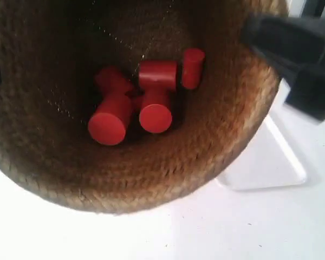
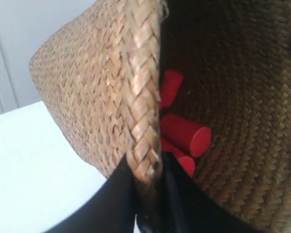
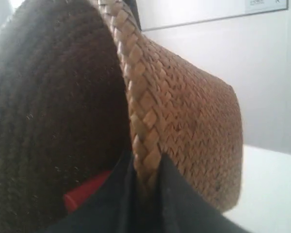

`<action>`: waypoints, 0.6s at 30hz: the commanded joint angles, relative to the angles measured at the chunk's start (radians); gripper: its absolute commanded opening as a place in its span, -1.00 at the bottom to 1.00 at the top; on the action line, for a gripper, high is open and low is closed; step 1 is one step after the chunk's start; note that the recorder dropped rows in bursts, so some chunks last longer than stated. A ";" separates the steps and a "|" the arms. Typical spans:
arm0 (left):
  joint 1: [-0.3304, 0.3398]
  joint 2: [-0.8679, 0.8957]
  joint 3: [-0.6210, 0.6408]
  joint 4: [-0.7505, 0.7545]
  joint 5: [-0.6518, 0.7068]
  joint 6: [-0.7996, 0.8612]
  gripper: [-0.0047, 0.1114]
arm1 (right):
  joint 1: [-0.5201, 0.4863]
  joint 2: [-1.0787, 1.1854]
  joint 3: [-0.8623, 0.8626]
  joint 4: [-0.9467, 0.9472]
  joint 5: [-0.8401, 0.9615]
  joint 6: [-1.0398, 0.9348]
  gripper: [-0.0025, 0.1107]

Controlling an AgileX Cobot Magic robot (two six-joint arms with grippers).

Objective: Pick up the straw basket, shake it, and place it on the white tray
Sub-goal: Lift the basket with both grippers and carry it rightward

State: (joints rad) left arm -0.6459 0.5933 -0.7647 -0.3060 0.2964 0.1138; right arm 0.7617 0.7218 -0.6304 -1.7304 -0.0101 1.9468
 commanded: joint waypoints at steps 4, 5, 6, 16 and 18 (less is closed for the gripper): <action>-0.005 0.034 0.012 0.115 -0.005 -0.114 -0.92 | -0.001 0.061 0.024 -0.014 0.026 0.010 -0.96; -0.005 0.034 -0.049 0.123 0.053 -0.106 -0.92 | -0.001 0.044 -0.015 -0.014 -0.018 0.000 -0.96; -0.005 0.034 -0.102 0.135 0.106 -0.106 -0.92 | -0.001 0.022 -0.060 -0.014 -0.055 -0.013 -0.96; -0.005 0.031 0.071 0.204 -0.015 -0.226 -0.92 | -0.001 0.107 0.049 -0.014 0.048 -0.005 -0.96; -0.005 0.016 -0.030 0.204 0.064 -0.214 -0.92 | -0.001 0.075 -0.035 -0.014 -0.055 -0.007 -0.96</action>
State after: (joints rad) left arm -0.6459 0.6430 -0.7023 -0.1146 0.3654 -0.1262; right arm 0.7617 0.8396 -0.5698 -1.7250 0.0246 1.9536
